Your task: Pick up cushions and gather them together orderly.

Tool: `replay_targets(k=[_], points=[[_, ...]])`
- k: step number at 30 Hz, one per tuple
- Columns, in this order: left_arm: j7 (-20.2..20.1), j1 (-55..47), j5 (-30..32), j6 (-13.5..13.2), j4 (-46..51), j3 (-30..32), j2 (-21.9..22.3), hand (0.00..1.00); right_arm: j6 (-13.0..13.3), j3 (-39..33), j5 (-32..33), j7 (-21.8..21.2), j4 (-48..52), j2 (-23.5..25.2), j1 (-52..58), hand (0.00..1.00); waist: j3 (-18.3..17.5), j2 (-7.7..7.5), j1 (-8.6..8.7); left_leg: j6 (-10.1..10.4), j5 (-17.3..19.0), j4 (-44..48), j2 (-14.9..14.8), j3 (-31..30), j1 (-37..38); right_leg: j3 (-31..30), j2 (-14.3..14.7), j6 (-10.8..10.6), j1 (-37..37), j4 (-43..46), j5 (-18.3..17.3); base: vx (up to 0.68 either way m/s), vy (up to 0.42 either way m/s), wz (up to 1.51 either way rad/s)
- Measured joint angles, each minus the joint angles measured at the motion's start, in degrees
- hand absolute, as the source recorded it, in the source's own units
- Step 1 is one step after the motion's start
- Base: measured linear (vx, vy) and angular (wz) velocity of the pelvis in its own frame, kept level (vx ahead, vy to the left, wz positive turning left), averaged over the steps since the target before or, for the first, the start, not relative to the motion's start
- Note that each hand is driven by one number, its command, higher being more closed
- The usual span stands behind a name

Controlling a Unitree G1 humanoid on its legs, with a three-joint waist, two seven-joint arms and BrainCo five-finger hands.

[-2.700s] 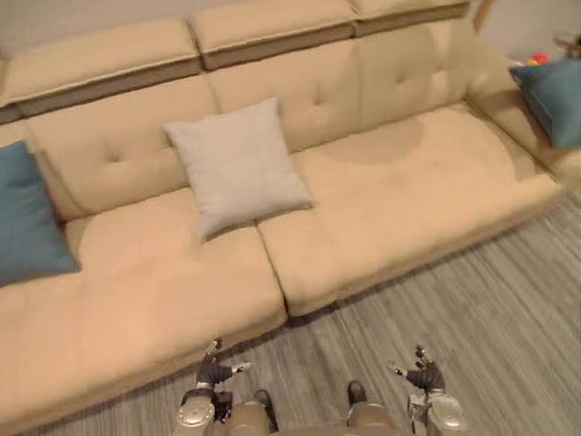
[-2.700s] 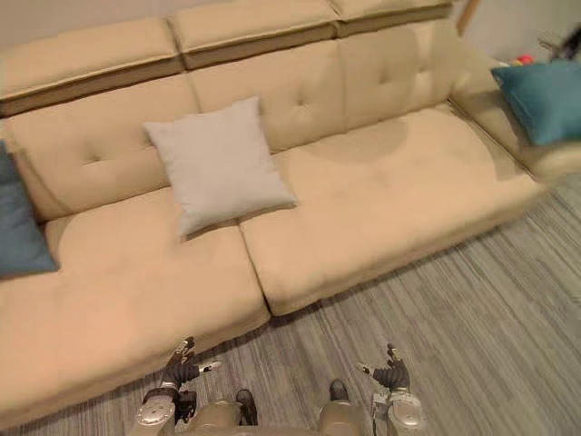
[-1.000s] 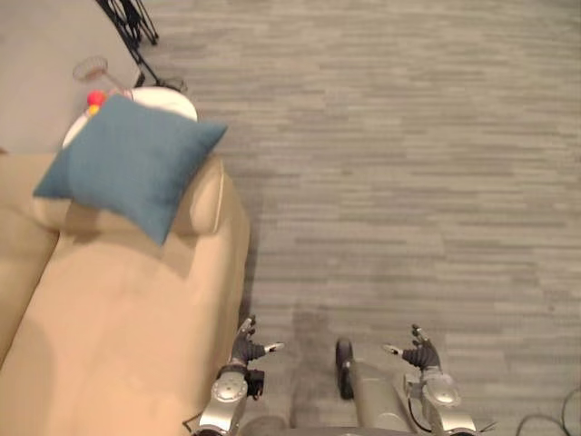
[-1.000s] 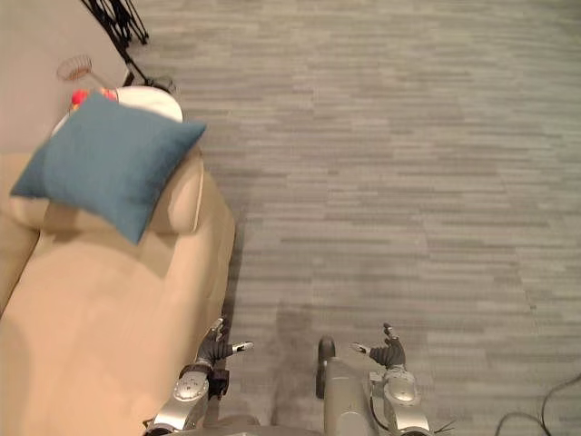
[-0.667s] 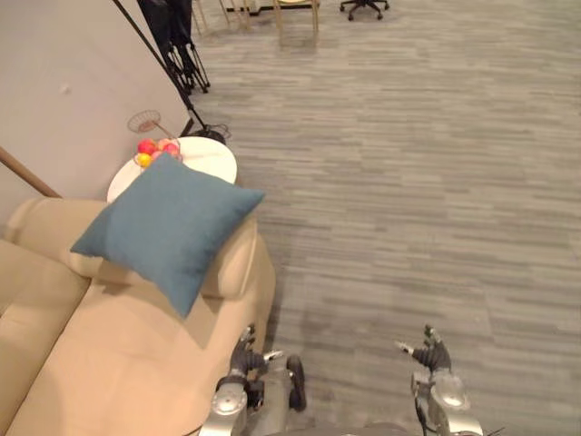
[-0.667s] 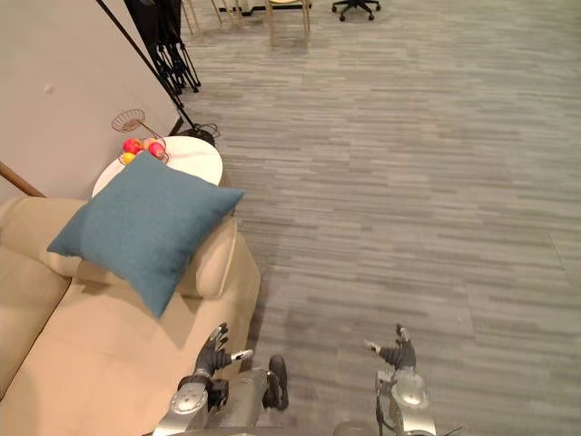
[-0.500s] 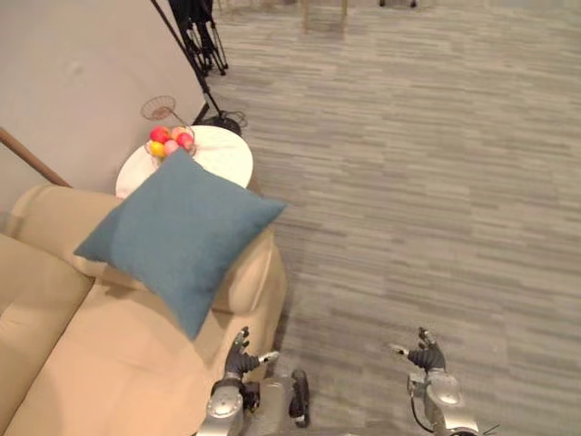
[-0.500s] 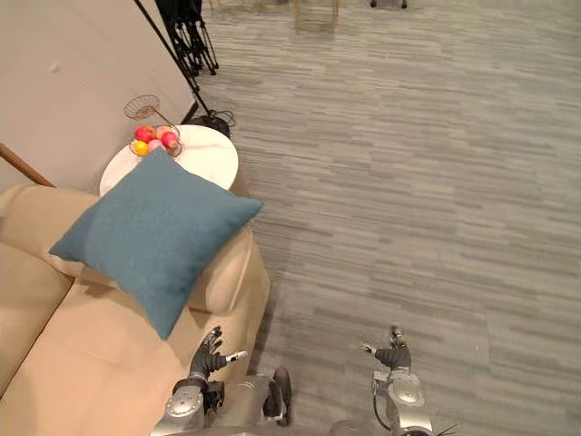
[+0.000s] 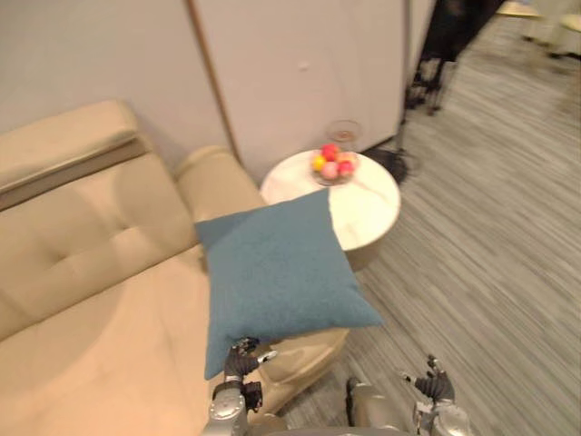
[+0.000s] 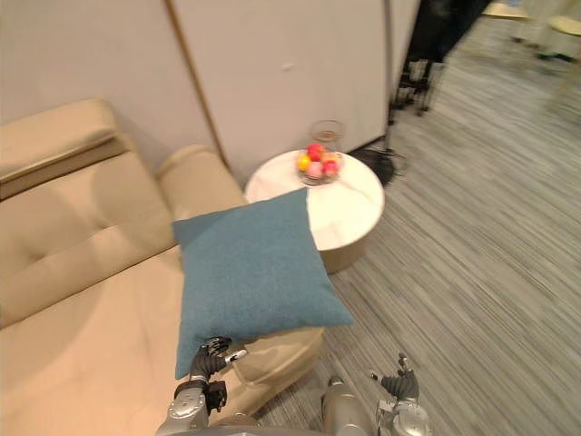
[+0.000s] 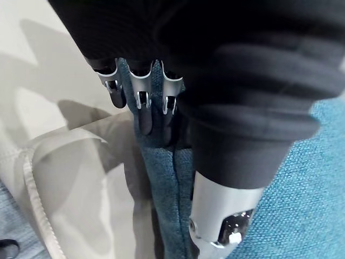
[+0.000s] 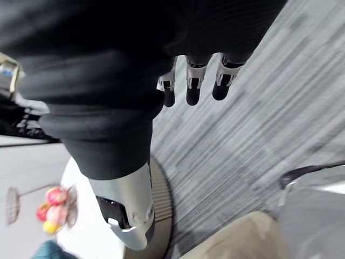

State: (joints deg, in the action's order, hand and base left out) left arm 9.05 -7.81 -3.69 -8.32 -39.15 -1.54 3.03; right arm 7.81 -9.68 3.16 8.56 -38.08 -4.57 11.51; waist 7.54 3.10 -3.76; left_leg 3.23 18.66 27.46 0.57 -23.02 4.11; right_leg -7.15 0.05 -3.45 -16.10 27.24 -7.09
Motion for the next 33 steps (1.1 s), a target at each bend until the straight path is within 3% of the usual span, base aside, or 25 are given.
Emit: replay_targets(k=[2, 6, 9, 10, 12, 17, 19, 25, 27, 33], points=[[-0.20, 0.23, -0.02, 0.01, 0.71, -0.42, 0.12, 0.00, 0.69, -0.77, 1.36, 0.01, 1.27, 1.00, 0.12, 0.00, 0.22, -0.37, 0.65, 2.48, -2.41, -0.99, -3.06, 4.87, -0.72, 5.18, -1.48, 0.69, 3.29, -0.71, -0.41, 0.12, -0.241, 1.85], [-0.16, -0.18, -0.07, -0.60, 2.54, -0.54, -0.37, 0.00, 0.99, -2.05, 3.30, 0.08, 0.93, 1.97, -1.13, 0.00, 0.12, -1.52, 1.01, 1.69, -4.74, -5.12, -8.73, 26.52, -2.63, 10.64, -3.65, 1.60, 6.88, -5.29, -1.29, -0.03, -0.147, 1.28], [-0.17, 0.07, -0.06, -0.65, 1.06, -1.92, -2.51, 0.00, 0.82, -3.85, 3.60, 0.15, -3.42, 1.94, -1.98, 0.00, -0.32, -1.30, 1.58, 1.55, -6.01, -13.08, -9.00, 31.09, -2.08, 13.14, -4.64, 1.01, 6.78, -8.62, -0.32, -0.18, -0.018, 0.73], [-0.17, 0.03, -0.06, -0.65, 0.52, -2.36, -3.25, 0.00, 0.72, -4.29, 3.64, 0.21, -4.59, 1.92, -1.96, 0.00, -0.75, -0.92, 1.60, 1.63, -6.08, -14.60, -9.07, 31.54, -1.93, 13.64, -4.70, 0.87, 6.87, -9.26, 0.08, -0.17, 0.021, 0.38], [-0.17, -0.19, 0.03, -0.57, -1.76, -2.57, -5.93, 0.00, 0.66, -6.12, 3.68, 0.21, -5.95, 2.22, -1.80, 0.00, -1.12, -1.92, 1.62, 1.38, -8.24, -17.41, -8.34, 31.48, -1.89, 13.96, -4.99, 0.21, 7.94, -12.91, 2.73, -0.12, 0.021, 0.16], [-0.20, -0.17, 0.66, -0.55, -2.51, -0.39, -9.52, 0.00, 0.67, -10.23, 3.55, 0.62, -5.21, 0.43, -0.81, 0.00, -1.98, -2.69, 2.33, 1.09, -10.66, -20.89, -7.10, 31.70, -1.67, 13.14, -4.85, 0.08, 8.88, -18.05, 6.22, -0.08, 0.018, 0.01], [-0.19, -0.10, 0.98, -0.56, -2.52, 2.71, -11.69, 0.00, 0.68, -10.75, 3.38, 0.68, -1.64, -1.67, -0.75, 0.00, -2.10, -2.44, 3.19, 1.38, -11.24, -22.27, -6.66, 31.99, -1.49, 12.54, -4.81, 0.06, 8.84, -19.37, 7.00, -0.06, 0.030, -0.10], [-0.17, 2.00, 1.03, -0.67, -1.98, 6.49, -17.65, 0.00, 0.86, -11.03, 3.10, -0.31, 3.73, -9.00, -1.94, 0.00, -2.61, -1.51, 3.22, 1.75, -11.17, -23.76, -6.65, 33.14, -1.19, 11.00, -3.98, 0.21, 8.40, -20.64, 7.40, 0.02, 0.010, -0.11], [-0.16, 4.81, 1.00, -0.94, -1.81, 6.26, -19.25, 0.00, 0.86, -9.25, 3.05, -1.25, 3.70, -11.65, -5.44, 0.00, -2.16, -1.15, 3.13, 1.75, -11.46, -24.59, -6.60, 33.80, -1.73, 10.38, -3.80, 0.23, 7.02, -20.56, 7.41, 0.05, 0.008, -0.15], [0.15, 19.66, 0.80, -1.10, -1.96, 0.86, -20.52, 0.00, 0.80, 0.20, 3.21, -1.37, 0.39, -12.70, -21.91, 0.00, 1.75, -1.49, 3.16, 1.47, -12.50, -22.29, -6.39, 33.99, -9.88, 10.02, -4.00, 1.39, -0.53, -20.00, 9.63, 0.03, 0.006, -0.03]])
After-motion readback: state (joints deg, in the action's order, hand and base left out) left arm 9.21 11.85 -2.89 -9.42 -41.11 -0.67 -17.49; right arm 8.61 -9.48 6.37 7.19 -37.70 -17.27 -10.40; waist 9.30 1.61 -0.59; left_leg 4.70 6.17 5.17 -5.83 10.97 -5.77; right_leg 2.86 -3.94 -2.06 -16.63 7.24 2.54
